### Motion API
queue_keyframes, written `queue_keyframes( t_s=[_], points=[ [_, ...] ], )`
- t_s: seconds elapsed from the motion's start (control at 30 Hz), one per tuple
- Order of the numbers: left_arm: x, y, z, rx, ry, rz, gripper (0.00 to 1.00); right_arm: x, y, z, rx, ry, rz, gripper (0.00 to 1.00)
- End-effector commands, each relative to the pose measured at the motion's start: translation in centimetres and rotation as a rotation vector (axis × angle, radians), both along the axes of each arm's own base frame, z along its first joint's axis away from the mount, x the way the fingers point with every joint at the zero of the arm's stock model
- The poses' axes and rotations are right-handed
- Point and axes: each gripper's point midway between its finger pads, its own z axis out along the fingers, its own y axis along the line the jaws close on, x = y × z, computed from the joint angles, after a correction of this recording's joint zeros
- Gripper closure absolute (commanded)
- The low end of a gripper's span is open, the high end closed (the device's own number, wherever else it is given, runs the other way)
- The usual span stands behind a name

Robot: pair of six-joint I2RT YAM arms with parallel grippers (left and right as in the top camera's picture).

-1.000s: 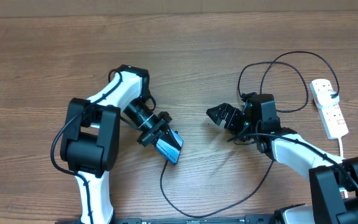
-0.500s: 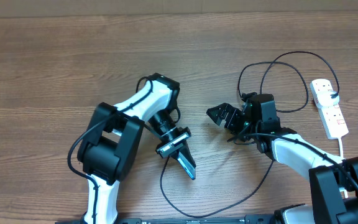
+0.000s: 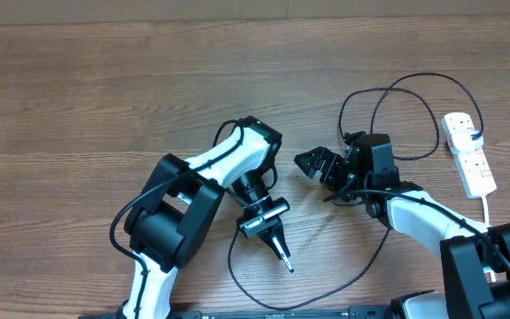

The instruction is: Plug charger to phone and switch on socket

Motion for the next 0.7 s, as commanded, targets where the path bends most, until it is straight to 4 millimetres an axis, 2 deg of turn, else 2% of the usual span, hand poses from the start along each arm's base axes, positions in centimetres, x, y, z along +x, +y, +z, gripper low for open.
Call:
queue_keyframes(
  t_s=[0.0, 0.3, 0.67],
  points=[
    [-0.4, -1.1, 1.3, -0.011, 0.013, 0.025, 0.96, 0.2, -0.3, -0.1, -0.01, -0.005, -0.008, 0.0],
    [-1.7, -2.3, 1.8, -0.035, 0.033, 0.005, 0.96, 0.2, -0.3, -0.1, -0.01, -0.005, -0.008, 0.0],
    [-2.6, -2.6, 1.8, -0.032, 0.035, -0.023, 0.96, 0.2, -0.3, -0.2, -0.01, -0.004, -0.008, 0.0]
  ],
)
